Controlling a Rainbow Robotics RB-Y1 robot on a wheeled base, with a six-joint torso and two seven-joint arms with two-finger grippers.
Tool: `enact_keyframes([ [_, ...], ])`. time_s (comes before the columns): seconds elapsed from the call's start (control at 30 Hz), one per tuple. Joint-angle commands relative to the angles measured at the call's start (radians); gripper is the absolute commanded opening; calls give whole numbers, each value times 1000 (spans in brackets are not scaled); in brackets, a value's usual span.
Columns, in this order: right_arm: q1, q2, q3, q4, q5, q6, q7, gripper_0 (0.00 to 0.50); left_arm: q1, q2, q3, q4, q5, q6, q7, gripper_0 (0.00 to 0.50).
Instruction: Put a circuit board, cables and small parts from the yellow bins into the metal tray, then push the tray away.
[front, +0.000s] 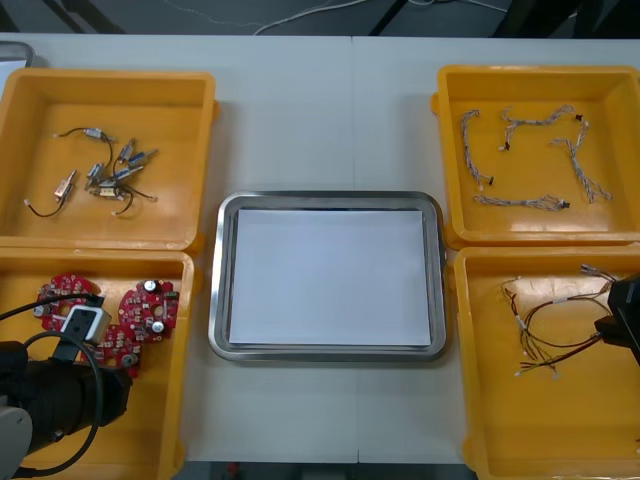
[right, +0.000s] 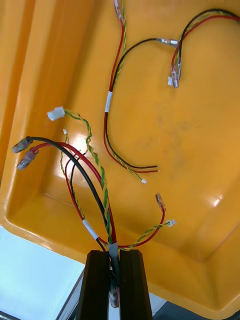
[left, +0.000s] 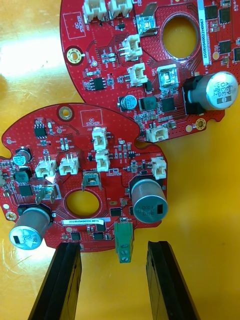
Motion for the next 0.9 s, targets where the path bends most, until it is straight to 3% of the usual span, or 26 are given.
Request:
enact_keyframes([
  [0.03,7,-55,-37,-49,-21,8,60,0,27,-16,-23,-3,-18,-13,-143,380],
  [0.73,75,-126,-143,-49,-119,8,62,0,19,-16,-57,29,-47,-41,-128,354],
  [0.9,79,-133,-174,-49,-160,8,62,0,8,-16,-59,40,-52,-44,-126,317],
])
